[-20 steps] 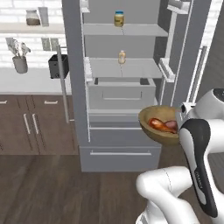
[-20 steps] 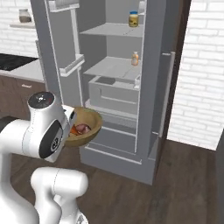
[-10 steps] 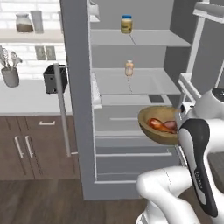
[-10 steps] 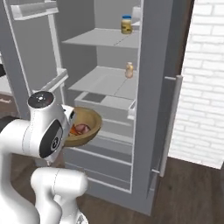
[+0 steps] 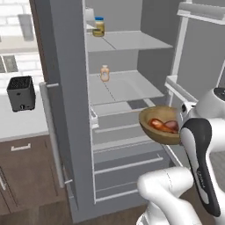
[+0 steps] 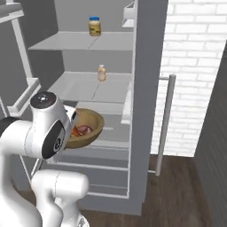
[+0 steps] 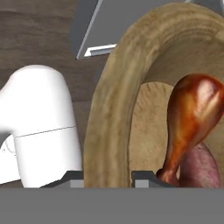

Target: Pick the chicken drumstick and potato from their plates and place them in the bowl. Then put the bowl in the fridge.

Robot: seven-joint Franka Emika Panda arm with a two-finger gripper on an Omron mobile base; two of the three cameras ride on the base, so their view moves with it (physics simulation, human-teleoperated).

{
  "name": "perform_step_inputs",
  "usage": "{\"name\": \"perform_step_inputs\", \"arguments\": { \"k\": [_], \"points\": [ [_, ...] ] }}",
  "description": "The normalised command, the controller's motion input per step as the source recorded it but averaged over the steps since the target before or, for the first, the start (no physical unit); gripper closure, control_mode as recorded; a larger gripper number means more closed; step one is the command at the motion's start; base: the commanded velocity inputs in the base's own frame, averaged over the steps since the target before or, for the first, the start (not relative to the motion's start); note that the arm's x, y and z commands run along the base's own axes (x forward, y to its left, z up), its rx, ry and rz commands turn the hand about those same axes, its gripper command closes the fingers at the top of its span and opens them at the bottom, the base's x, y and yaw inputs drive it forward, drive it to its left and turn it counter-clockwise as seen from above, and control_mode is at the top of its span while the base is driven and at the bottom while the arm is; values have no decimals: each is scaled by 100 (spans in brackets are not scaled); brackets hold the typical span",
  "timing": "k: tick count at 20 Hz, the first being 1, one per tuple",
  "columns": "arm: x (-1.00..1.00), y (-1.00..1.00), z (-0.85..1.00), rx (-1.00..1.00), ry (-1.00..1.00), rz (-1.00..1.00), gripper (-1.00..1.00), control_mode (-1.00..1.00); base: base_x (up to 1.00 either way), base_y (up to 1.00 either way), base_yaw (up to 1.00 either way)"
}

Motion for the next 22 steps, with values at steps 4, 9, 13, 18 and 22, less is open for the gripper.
{"name": "perform_step_inputs", "arguments": {
  "k": [4, 9, 13, 18, 22],
  "points": [
    [0, 0, 0, 0, 0, 0, 100, 100, 45, 8, 8],
    [0, 0, 0, 0, 0, 0, 100, 100, 70, -17, 24],
    [0, 0, 0, 0, 0, 0, 100, 100, 52, -24, 17],
    [0, 0, 0, 0, 0, 0, 100, 100, 59, 0, 2],
    [0, 0, 0, 0, 0, 0, 100, 100, 63, 0, 0]
  ]
}}
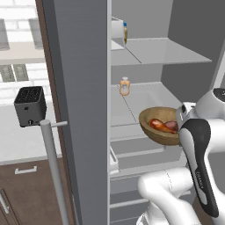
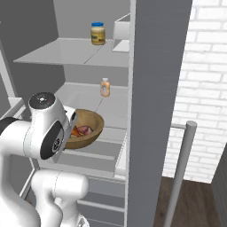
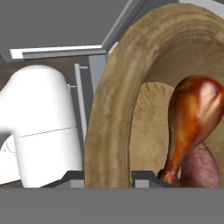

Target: Pick the chicken drumstick and potato from their plates and place them in the bowl. Then put the bowl in the fridge.

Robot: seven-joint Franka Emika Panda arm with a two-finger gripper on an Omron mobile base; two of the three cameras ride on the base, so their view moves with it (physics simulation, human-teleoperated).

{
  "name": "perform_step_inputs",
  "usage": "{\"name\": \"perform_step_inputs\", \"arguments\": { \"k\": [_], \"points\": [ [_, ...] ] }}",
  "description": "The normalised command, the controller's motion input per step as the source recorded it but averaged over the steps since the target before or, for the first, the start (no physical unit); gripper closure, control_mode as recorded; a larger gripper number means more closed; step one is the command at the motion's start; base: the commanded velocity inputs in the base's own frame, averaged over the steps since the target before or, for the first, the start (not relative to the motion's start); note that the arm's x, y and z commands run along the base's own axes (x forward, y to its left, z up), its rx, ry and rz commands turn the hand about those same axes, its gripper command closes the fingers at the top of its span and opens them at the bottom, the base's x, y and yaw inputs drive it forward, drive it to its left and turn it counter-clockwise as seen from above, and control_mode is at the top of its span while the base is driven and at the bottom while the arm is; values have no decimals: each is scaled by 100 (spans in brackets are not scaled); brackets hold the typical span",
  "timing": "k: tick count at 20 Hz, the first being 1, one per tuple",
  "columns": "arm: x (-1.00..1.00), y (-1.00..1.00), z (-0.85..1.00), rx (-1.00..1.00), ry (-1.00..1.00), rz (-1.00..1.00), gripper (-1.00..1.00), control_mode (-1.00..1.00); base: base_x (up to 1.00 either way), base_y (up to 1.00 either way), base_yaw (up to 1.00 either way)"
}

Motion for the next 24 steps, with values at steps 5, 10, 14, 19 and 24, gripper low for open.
{"name": "perform_step_inputs", "arguments": {
  "k": [5, 10, 14, 19, 24],
  "points": [
    [0, 0, 0, 0, 0, 0, 100, 100, 61, 1, 0],
    [0, 0, 0, 0, 0, 0, 100, 100, 34, 0, 0],
    [30, 7, 0, 0, -9, 0, 100, -100, 23, 3, 0],
    [78, 15, 0, 0, -17, 0, 100, -100, 0, 0, 0],
    [100, 4, -6, 0, 0, 0, 100, -100, 0, 0, 0]
  ]
}}
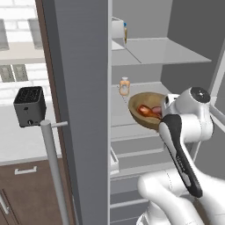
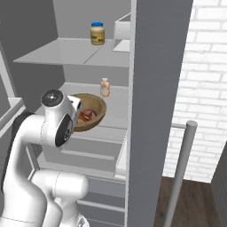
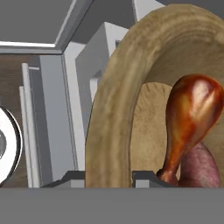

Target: Pick the chicken drumstick and potato from their plates and place them in the bowl. Then put the bowl in the fridge.

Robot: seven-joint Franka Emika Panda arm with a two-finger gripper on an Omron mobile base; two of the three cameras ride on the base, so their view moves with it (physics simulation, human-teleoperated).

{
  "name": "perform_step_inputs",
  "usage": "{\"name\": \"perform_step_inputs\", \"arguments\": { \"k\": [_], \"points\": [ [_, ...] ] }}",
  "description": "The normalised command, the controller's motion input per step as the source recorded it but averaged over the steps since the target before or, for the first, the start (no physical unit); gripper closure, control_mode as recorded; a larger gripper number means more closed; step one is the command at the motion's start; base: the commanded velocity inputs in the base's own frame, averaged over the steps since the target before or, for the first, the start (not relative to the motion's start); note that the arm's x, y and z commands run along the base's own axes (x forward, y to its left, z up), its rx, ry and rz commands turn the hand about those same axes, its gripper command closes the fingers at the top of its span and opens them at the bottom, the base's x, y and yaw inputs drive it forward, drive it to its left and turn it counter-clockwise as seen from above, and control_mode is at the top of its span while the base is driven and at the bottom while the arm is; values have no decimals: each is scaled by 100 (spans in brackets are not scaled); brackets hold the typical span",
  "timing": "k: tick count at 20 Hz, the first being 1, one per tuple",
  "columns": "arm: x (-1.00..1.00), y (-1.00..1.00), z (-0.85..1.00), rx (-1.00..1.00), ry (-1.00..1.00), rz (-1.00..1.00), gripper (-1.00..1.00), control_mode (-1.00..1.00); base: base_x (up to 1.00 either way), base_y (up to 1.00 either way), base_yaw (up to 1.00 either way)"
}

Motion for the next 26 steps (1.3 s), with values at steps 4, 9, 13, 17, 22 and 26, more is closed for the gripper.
{"name": "perform_step_inputs", "arguments": {
  "k": [4, 9, 13, 17, 22, 26],
  "points": [
    [87, 0, -29, -1, 0, 0, 100, -100, 0, 0, 0],
    [93, 2, -45, -3, 0, 0, 100, -100, 0, 0, 0],
    [61, 0, -47, -4, 0, 0, 100, -100, 0, 0, 0],
    [43, 0, -31, -3, 0, 0, 100, -100, 0, 0, 0],
    [41, 0, -9, -1, 0, 0, 100, -100, 0, 0, 0],
    [53, 0, -5, 0, 0, 0, 100, -100, 0, 0, 0]
  ]
}}
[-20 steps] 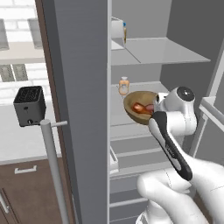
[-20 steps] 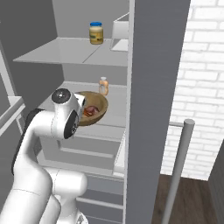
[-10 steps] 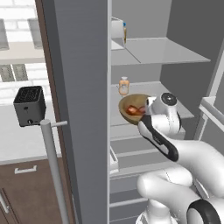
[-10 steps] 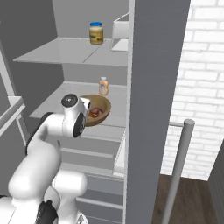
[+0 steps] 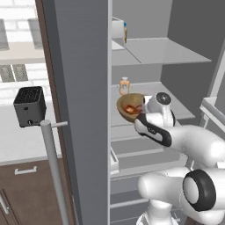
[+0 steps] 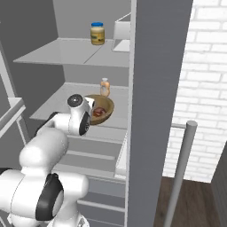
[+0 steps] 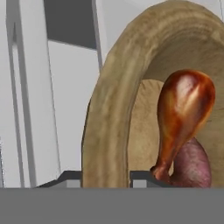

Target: Pick the chicken drumstick and potato from their plates and place them in the bowl. Then put the bowl in the fridge.

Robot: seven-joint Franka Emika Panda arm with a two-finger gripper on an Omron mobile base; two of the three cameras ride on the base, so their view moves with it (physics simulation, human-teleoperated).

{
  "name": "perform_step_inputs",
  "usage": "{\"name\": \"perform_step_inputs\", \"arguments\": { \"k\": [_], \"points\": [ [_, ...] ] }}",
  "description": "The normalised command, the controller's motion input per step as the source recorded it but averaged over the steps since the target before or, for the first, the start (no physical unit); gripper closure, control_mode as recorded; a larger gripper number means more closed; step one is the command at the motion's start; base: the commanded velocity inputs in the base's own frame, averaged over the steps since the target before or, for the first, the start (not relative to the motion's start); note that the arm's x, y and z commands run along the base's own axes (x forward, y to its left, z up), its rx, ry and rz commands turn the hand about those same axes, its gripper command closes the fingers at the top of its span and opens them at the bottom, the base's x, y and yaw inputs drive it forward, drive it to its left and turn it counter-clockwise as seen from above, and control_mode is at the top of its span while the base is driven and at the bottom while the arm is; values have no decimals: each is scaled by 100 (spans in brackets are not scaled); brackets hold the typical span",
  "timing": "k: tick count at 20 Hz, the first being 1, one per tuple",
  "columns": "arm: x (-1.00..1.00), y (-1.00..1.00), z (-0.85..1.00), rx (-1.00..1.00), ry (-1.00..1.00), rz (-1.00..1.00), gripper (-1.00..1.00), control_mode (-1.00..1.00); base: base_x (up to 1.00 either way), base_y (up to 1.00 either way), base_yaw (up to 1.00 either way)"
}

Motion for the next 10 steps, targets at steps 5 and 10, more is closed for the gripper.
{"name": "perform_step_inputs", "arguments": {
  "k": [5, 10],
  "points": [
    [53, 0, -18, 0, 9, 0, 100, -100, 0, 0, 0],
    [38, 0, -15, 0, 0, 0, 100, -100, 0, 0, 0]
  ]
}}
